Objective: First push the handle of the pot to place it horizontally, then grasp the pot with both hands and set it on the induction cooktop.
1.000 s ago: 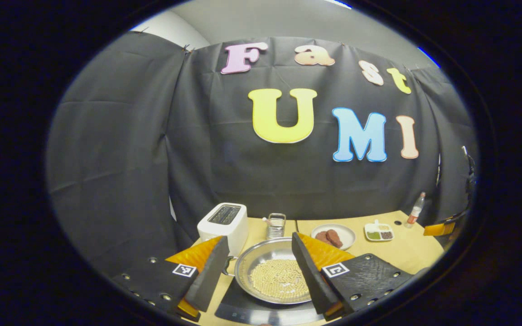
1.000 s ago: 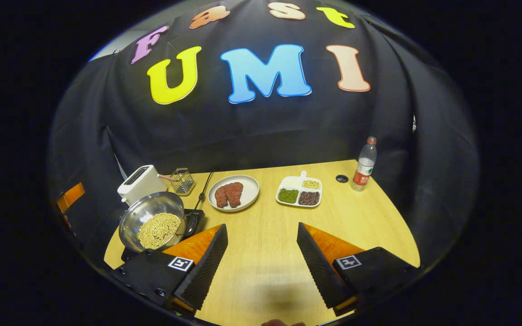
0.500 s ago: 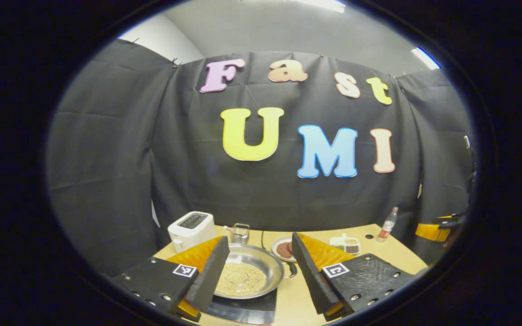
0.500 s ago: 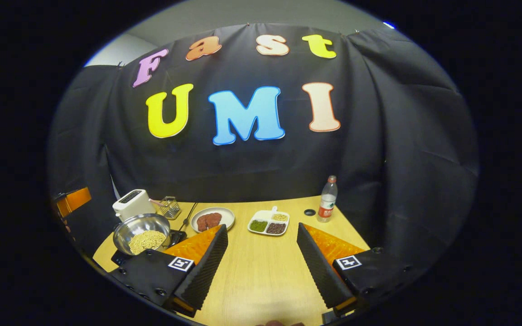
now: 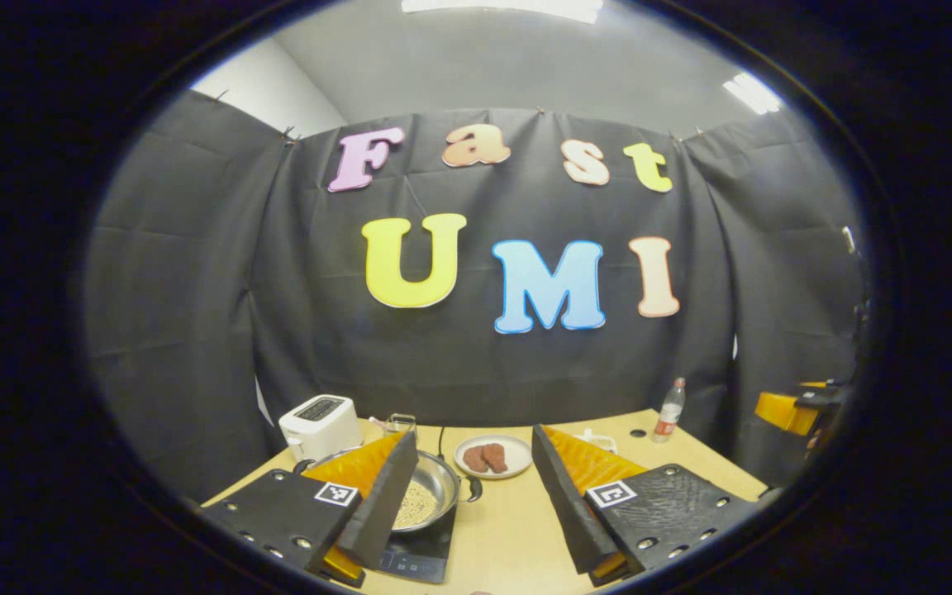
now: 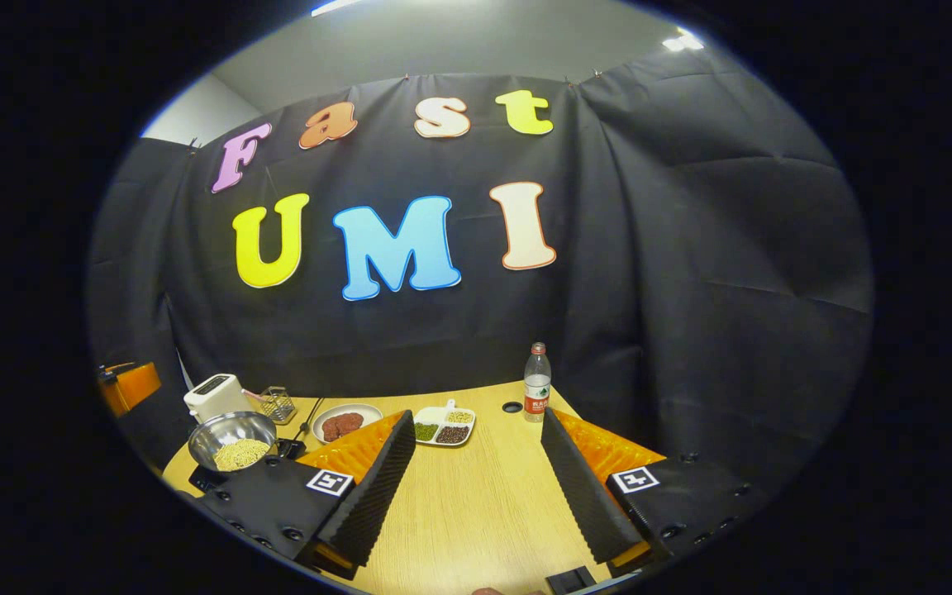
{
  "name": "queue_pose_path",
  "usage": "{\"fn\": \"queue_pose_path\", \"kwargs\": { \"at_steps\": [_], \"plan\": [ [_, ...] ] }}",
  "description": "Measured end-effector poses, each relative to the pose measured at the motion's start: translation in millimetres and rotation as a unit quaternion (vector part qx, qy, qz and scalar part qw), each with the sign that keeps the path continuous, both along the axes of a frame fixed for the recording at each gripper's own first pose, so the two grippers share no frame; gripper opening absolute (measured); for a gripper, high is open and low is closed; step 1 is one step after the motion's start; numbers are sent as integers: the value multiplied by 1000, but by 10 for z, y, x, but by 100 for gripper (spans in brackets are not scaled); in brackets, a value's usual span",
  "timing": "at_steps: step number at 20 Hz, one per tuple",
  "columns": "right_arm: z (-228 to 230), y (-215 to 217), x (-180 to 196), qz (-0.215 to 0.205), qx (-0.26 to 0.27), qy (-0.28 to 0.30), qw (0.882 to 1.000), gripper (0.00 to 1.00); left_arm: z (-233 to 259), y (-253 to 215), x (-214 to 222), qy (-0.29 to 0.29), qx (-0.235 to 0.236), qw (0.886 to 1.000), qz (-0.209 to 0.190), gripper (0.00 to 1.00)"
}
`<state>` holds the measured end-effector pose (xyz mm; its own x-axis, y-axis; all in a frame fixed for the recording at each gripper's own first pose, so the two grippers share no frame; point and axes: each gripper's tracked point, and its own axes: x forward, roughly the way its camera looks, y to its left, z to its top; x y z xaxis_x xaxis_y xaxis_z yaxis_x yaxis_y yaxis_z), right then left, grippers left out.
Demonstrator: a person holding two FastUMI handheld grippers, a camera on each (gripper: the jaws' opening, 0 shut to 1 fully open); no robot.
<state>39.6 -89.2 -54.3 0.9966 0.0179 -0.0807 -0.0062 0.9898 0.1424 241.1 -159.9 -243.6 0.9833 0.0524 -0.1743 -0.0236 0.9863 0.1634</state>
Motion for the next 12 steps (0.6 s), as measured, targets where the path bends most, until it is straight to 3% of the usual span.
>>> {"fn": "queue_pose_path", "kwargs": {
  "at_steps": [8, 10, 12],
  "plan": [
    [-176, 103, -280, 49, -14, -4, 999, 98, -137, -160, -348, 38, 7, 999, 25, 82],
    [-269, 155, -383, 74, -16, 4, 997, 98, -126, -247, -436, 38, -4, 999, 25, 87],
    [-299, 136, -477, 92, -27, 8, 995, 98, -103, -353, -512, 27, -25, 999, 29, 83]
  ]
}}
